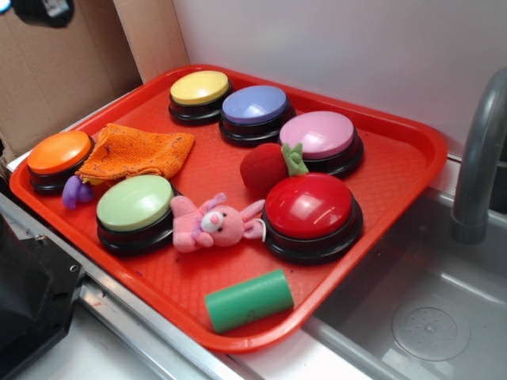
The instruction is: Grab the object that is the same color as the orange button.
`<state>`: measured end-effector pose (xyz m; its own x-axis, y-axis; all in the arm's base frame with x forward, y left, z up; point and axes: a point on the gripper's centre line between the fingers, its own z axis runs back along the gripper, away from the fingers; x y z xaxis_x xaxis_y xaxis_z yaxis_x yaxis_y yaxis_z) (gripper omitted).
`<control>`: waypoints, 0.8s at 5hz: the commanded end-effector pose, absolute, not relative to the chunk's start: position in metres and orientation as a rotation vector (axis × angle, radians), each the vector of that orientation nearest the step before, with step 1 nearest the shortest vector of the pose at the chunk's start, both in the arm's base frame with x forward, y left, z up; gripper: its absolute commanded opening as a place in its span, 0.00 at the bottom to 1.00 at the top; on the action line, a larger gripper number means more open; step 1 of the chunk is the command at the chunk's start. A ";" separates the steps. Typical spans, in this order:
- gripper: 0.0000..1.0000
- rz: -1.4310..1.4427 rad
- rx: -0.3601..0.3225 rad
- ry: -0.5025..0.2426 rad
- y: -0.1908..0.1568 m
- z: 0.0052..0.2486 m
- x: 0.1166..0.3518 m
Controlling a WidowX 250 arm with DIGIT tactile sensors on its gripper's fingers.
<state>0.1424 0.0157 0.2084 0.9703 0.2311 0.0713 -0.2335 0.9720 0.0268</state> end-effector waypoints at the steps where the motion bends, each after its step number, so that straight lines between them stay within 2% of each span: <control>1: 1.00 0.392 0.101 -0.002 0.056 0.159 0.158; 3: 1.00 0.510 0.185 -0.022 0.076 0.105 0.167; 4: 1.00 0.519 0.208 -0.045 0.080 0.090 0.171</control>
<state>0.1704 0.0754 0.0843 0.8709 0.4861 0.0720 -0.4905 0.8510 0.1877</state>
